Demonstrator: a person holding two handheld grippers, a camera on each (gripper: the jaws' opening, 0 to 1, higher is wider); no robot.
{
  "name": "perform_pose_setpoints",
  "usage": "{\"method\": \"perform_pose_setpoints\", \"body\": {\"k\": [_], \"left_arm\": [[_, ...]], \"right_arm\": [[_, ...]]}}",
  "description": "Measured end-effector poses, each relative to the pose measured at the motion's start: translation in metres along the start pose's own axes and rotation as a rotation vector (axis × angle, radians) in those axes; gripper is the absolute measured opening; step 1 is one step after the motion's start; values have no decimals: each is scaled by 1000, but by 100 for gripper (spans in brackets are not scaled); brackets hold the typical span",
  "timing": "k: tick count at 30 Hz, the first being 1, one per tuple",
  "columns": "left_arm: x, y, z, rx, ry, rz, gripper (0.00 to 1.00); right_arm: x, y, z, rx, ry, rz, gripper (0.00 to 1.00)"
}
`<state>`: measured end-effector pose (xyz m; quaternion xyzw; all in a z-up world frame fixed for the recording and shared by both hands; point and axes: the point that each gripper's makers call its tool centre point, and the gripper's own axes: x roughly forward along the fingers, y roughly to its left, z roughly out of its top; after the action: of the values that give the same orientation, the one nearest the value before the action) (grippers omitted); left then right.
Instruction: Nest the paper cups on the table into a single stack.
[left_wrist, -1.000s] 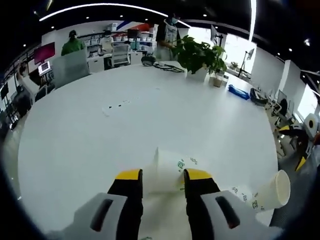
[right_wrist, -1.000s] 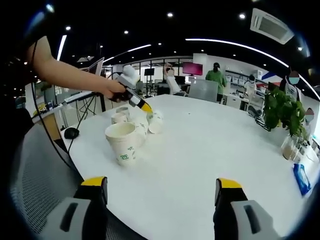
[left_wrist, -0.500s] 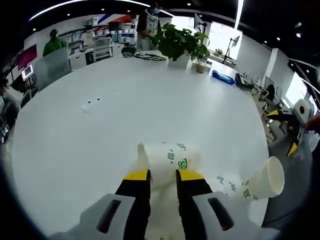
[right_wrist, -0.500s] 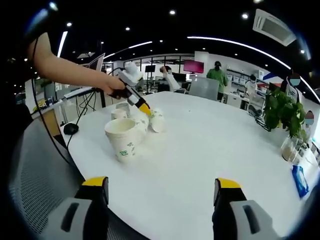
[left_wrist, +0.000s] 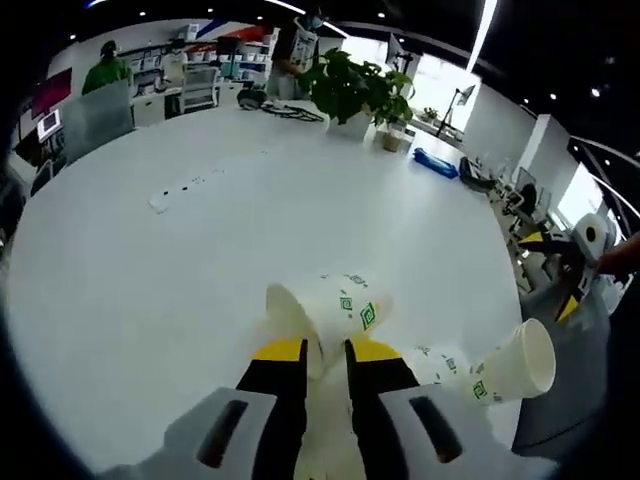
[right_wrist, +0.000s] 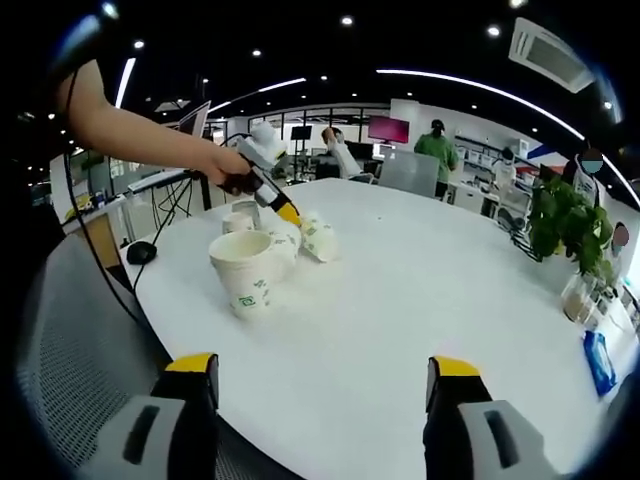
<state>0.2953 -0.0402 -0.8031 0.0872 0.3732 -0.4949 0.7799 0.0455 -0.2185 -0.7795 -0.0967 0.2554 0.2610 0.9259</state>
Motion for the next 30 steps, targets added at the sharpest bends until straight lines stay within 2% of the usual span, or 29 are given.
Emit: {"method": "perform_pose_setpoints", "body": {"k": [2,4,5,9,22,26,29,30], "left_arm": [[1,0,0,-1,-3,-5,15],[2,-3,2,-1,-12,-16,8],[1,-9,3,1,-19,-26,7],[4,-14,4,3,-23,-54,0],[-16,-21,5,57,-38,-21,0],[-29,-37,10,84,-43,-5,0],[-34,-37,10,101,-48,5,0],[-39,-42,12,117,-52,5,0]], "right_arm": [[0,0,0,0,3,0,86],[0,0,-1,1,6,-1,85],[0,0,-1,2,7,0,85],[1,1,-2,-2,14,2,85],[0,2,0,2,-8,4,86],[-1,2,4,10,-30,4,87],[-1,2,5,7,-38,4,88],[-1,2,7,11,-47,3,89]]}}
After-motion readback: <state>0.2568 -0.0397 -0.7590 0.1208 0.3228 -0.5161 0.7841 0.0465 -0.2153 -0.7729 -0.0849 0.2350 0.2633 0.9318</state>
